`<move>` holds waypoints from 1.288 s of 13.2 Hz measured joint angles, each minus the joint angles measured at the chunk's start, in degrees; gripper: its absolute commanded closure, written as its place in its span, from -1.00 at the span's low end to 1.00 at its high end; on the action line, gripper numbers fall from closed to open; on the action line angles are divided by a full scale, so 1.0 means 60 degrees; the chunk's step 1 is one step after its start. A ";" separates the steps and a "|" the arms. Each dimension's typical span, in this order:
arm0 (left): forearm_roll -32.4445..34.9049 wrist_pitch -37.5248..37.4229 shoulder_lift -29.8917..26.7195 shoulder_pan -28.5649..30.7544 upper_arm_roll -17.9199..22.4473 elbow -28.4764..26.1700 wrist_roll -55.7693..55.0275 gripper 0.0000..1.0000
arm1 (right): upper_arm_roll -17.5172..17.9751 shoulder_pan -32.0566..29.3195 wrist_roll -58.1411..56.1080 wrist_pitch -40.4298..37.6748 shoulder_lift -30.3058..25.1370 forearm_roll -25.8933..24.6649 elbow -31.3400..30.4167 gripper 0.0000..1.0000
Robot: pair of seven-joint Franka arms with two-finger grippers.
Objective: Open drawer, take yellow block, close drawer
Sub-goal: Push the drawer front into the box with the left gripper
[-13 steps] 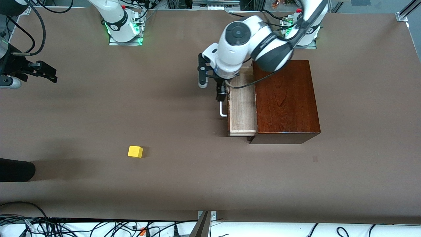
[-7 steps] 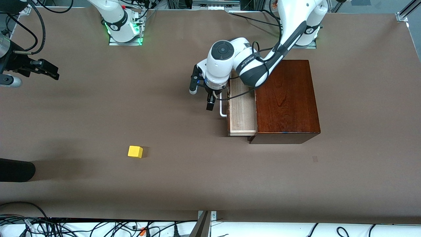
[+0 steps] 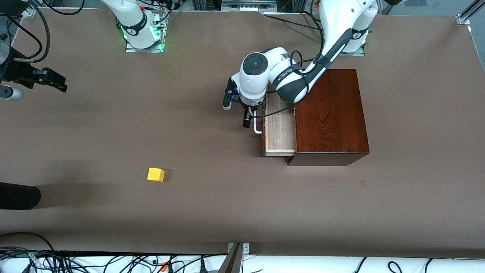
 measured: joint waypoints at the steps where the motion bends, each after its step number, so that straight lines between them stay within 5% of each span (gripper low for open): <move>1: 0.0000 -0.0314 -0.0006 0.0037 0.0004 0.0064 0.0105 -1.00 | 0.0000 0.0003 0.0003 0.0000 0.0014 0.0006 0.0005 -1.00; 5: 0.0003 -0.1490 -0.0276 0.0710 0.0018 0.0092 0.0959 -1.00 | 0.0000 0.0005 0.0021 0.0050 0.0111 0.0039 0.0032 -1.00; 17: 0.0001 -0.1944 -0.0599 0.1296 0.0002 0.0107 0.1723 -1.00 | 0.0001 0.0040 0.0024 0.0027 0.0173 0.0135 0.0197 -1.00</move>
